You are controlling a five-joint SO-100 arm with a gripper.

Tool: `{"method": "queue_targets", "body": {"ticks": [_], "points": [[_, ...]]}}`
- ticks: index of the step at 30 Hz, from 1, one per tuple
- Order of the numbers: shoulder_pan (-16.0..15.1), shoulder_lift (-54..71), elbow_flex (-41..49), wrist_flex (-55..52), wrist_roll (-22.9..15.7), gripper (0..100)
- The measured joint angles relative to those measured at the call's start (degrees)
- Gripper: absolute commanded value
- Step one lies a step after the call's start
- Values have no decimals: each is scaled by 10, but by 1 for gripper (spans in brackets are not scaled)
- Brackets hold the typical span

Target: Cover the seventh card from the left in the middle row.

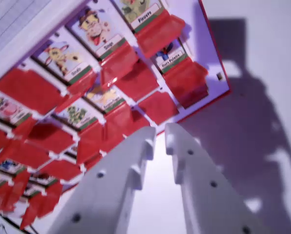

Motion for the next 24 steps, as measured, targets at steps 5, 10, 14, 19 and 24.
{"method": "queue_targets", "body": {"ticks": [5, 10, 14, 19, 24], "points": [[-5, 93, 86, 4, -25, 2], [-23, 208, 189, 4, -49, 2], [-31, 313, 289, -11, -65, 2], [-44, 424, 380, -20, -78, 2], [-60, 504, 417, -20, -96, 2]]}}
